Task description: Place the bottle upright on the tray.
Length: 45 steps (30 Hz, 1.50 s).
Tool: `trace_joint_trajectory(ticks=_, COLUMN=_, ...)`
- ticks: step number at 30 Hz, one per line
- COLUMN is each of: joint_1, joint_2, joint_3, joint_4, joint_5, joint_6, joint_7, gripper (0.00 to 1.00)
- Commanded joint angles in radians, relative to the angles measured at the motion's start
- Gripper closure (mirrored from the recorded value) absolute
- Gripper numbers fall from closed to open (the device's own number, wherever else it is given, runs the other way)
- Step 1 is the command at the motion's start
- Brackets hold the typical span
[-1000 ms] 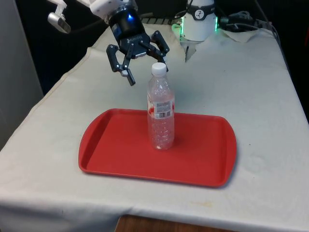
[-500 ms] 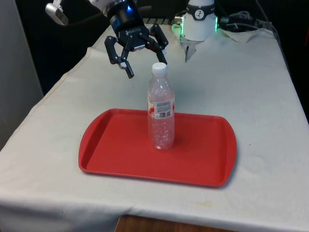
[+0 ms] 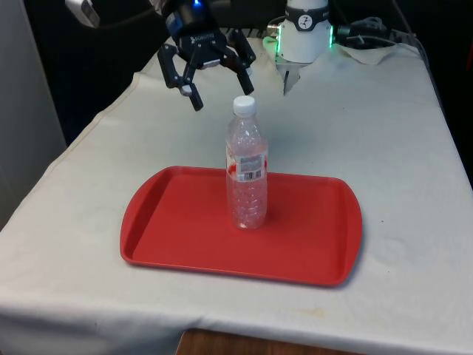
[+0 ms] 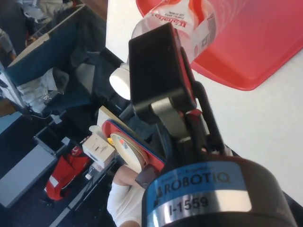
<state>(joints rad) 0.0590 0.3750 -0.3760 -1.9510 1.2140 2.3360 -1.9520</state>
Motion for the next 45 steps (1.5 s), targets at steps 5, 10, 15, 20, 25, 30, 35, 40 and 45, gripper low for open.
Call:
trace_joint_trajectory(ticks=5, joint_1=0.008, joint_2=-0.013, joint_3=-0.005, joint_4=-0.004, joint_5=-0.03, joint_6=0.013, joint_7=0.008, gripper=0.0)
trace_joint_trajectory(ticks=10, joint_1=0.008, joint_2=-0.02, joint_3=-0.005, joint_4=-0.003, joint_5=-0.049, joint_6=0.015, joint_7=0.009, gripper=0.0)
trace_joint_trajectory(ticks=15, joint_1=0.01, joint_2=-0.028, joint_3=-0.006, joint_4=-0.001, joint_5=-0.07, joint_6=0.016, joint_7=0.009, gripper=0.0)
trace_joint_trajectory(ticks=20, joint_1=0.011, joint_2=-0.033, joint_3=-0.006, joint_4=0.002, joint_5=-0.087, joint_6=0.017, joint_7=0.009, gripper=0.0)
trace_joint_trajectory(ticks=25, joint_1=0.013, joint_2=-0.039, joint_3=-0.005, joint_4=0.005, joint_5=-0.111, joint_6=0.018, joint_7=0.008, gripper=0.0)
trace_joint_trajectory(ticks=30, joint_1=0.015, joint_2=-0.044, joint_3=-0.005, joint_4=0.007, joint_5=-0.13, joint_6=0.019, joint_7=0.009, gripper=0.0)
trace_joint_trajectory(ticks=35, joint_1=0.017, joint_2=-0.052, joint_3=-0.005, joint_4=0.009, joint_5=-0.157, joint_6=0.019, joint_7=0.009, gripper=0.0)
trace_joint_trajectory(ticks=40, joint_1=0.019, joint_2=-0.057, joint_3=-0.005, joint_4=0.011, joint_5=-0.176, joint_6=0.02, joint_7=0.009, gripper=0.0)
trace_joint_trajectory(ticks=45, joint_1=0.022, joint_2=-0.064, joint_3=-0.005, joint_4=0.013, joint_5=-0.202, joint_6=0.02, joint_7=0.008, gripper=0.0)
